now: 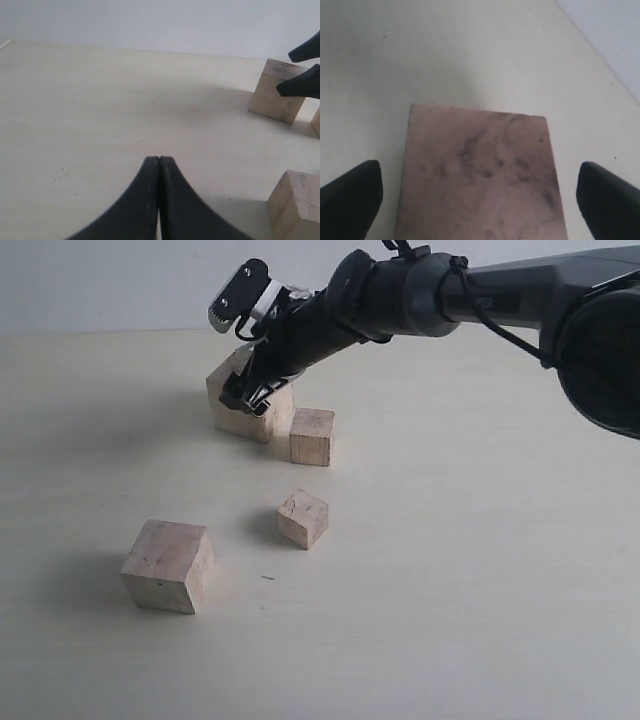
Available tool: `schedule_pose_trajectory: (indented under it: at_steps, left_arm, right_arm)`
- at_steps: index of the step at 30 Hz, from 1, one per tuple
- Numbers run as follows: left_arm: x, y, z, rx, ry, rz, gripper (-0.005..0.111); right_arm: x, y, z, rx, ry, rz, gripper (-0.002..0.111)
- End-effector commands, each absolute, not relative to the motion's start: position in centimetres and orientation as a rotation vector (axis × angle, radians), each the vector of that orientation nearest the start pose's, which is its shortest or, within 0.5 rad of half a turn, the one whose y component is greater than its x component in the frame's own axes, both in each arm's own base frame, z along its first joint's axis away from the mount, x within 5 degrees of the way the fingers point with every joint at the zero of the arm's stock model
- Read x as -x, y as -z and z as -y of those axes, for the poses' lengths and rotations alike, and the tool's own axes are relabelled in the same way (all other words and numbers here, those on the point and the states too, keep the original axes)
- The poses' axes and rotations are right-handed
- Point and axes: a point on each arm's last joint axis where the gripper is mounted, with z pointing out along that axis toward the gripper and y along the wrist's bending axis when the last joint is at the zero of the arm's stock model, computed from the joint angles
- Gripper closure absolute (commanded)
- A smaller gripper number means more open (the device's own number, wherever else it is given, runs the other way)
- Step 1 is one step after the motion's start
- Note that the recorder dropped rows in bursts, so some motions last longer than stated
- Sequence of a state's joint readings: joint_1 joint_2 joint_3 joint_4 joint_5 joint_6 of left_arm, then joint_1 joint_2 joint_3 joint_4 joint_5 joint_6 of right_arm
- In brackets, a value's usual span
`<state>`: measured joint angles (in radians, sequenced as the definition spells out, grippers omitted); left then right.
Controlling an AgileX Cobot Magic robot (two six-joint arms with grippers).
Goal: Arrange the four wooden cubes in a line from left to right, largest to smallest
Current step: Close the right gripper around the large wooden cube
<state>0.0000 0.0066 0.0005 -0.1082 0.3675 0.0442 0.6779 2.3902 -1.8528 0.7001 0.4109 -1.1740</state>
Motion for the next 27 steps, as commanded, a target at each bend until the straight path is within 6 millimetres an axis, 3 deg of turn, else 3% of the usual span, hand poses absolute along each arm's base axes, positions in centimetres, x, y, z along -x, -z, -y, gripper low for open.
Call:
schedule_pose_trajectory:
  at_steps: [1,4,7,10,14,15,22,27]
  left_arm:
    - [-5.3,-18.1,0.3,0.025,0.073,-1.84,0.107]
    - [-5.3,-18.1,0.3,0.025,0.073,-1.84,0.107]
    - [-5.3,-18.1,0.3,0.025,0.073,-1.84,0.107]
    - [-5.3,-18.1,0.3,0.025,0.073,-1.84,0.107]
    - [-5.3,-18.1,0.3,0.025,0.073,-1.84,0.107]
    - [-5.3,-18.1,0.3,0.025,0.073,-1.84,0.107]
    - [-5.3,-18.1,0.3,0.025,0.073,-1.84,0.107]
    - [-5.3,-18.1,0.3,0.025,0.073,-1.84,0.107]
  right_arm:
    - [-40.6,-13.1,-34.7,1.395,-0.379,-1.869,0.003]
    - [-40.8,-12.6,-34.6,1.392,-0.378,-1.881,0.004]
    - [-40.8,-12.5,-34.5,1.393,-0.383,-1.887,0.013]
    - [-41.0,-12.8,-34.4,1.395,-0.394,-1.888,0.04]
    - [-40.3,-13.8,-34.8,1.472,-0.487,-1.895,0.101]
    - [-40.1,-14.2,-34.9,1.49,-0.523,-1.906,0.107]
    - [-39.2,-18.0,-35.4,1.551,-0.652,-1.857,0.108]
    - [-37.9,-20.1,-35.2,1.698,-0.703,-1.742,0.108]
